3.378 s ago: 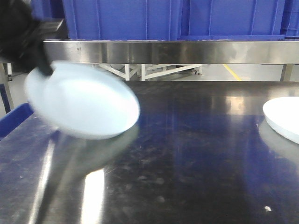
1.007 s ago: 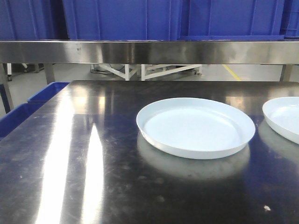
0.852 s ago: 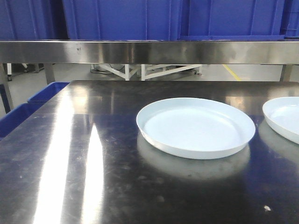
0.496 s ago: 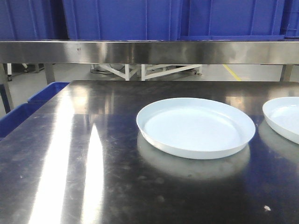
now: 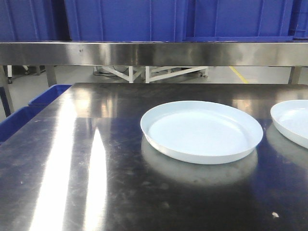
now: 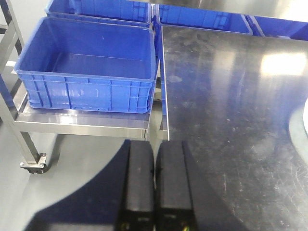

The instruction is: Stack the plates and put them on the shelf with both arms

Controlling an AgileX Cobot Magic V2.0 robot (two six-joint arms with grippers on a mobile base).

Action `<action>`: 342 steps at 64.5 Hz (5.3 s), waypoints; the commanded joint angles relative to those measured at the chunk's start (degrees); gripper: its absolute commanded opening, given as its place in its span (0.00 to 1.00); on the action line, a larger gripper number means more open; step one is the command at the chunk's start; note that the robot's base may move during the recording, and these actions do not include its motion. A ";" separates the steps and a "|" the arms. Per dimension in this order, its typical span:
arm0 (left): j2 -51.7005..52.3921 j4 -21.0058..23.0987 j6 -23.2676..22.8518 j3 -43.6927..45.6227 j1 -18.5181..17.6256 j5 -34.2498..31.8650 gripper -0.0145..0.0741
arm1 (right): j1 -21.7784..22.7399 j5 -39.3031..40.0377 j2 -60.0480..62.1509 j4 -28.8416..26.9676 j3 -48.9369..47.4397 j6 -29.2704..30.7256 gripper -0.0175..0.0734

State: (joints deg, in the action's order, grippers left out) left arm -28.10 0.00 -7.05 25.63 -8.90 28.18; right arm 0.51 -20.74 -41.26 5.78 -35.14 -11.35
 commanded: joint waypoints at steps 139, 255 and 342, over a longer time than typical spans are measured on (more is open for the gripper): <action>-0.01 0.40 -0.68 1.67 0.08 -4.71 0.26 | 15.59 2.27 -39.19 0.87 -11.26 0.42 0.71; -0.01 0.40 -0.68 1.67 0.08 -4.71 0.26 | -1.13 1.02 -32.15 -3.88 -24.73 0.42 0.22; -0.01 0.40 -0.68 1.67 0.08 -4.71 0.26 | -16.50 -5.51 -44.06 -4.06 -24.73 0.42 0.80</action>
State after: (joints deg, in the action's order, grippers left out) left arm -28.10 0.00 -7.27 25.63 -8.90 28.15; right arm -15.96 -27.95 -86.85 1.66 -57.80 -11.25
